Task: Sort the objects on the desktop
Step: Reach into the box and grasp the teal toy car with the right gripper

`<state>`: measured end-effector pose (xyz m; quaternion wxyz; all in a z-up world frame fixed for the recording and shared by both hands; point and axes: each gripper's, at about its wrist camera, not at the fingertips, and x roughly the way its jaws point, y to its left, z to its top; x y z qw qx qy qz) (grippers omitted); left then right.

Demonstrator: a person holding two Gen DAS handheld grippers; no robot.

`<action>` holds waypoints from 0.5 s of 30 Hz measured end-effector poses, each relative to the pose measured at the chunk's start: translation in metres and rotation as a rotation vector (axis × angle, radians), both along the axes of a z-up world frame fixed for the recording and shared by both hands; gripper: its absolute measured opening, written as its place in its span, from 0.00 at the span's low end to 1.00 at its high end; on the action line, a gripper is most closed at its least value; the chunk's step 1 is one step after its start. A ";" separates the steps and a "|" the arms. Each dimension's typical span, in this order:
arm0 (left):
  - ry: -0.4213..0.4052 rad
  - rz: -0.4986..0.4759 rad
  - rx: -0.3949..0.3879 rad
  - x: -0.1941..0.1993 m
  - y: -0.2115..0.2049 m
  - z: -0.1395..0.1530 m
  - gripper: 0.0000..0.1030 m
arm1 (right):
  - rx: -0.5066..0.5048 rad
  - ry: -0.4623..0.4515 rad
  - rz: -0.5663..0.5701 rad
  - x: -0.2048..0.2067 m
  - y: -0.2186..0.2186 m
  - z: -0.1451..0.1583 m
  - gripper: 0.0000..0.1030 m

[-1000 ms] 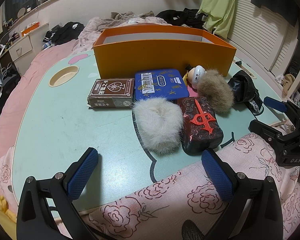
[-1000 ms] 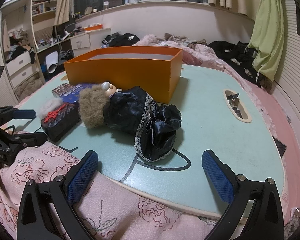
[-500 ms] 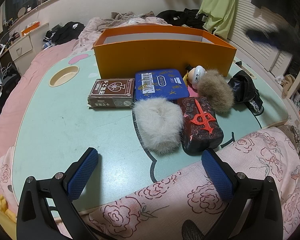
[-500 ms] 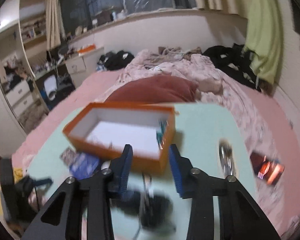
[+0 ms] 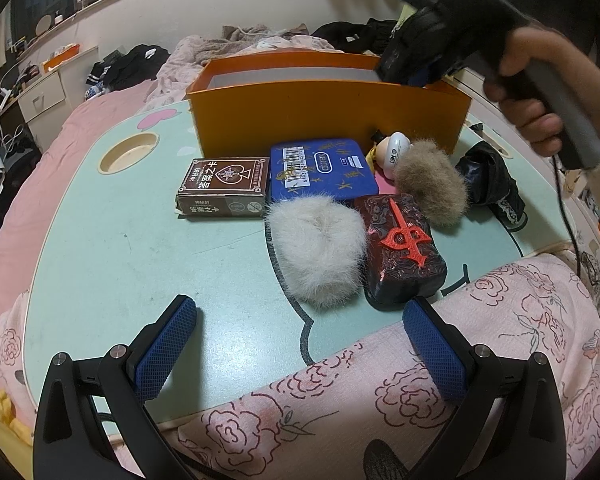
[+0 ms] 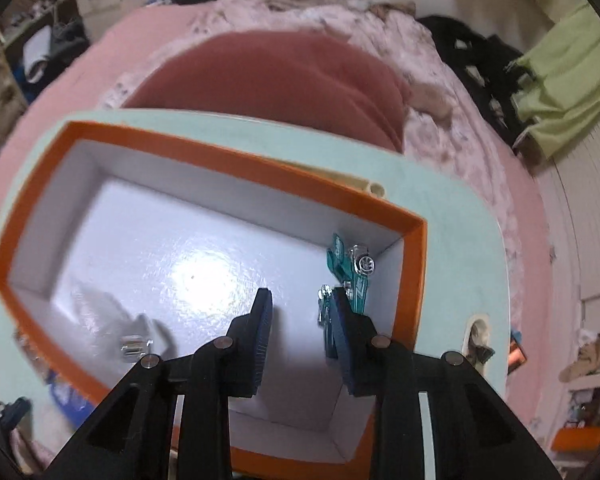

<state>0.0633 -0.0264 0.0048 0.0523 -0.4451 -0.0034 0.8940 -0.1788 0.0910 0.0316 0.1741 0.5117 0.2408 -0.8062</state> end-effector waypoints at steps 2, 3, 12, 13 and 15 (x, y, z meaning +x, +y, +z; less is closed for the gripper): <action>0.001 0.001 0.000 0.001 0.000 0.002 1.00 | 0.034 0.025 -0.017 0.001 -0.004 -0.001 0.29; 0.001 0.001 0.000 0.001 0.000 0.002 1.00 | 0.032 0.023 -0.017 0.002 -0.005 -0.001 0.29; 0.002 0.003 0.001 0.000 0.001 0.003 1.00 | -0.119 -0.031 0.088 0.027 -0.010 0.017 0.37; 0.002 0.004 0.001 0.000 0.001 0.003 1.00 | -0.154 -0.036 0.093 0.028 -0.006 0.027 0.38; 0.002 0.004 0.000 0.000 0.001 0.003 1.00 | -0.217 -0.040 0.075 0.025 0.005 0.050 0.38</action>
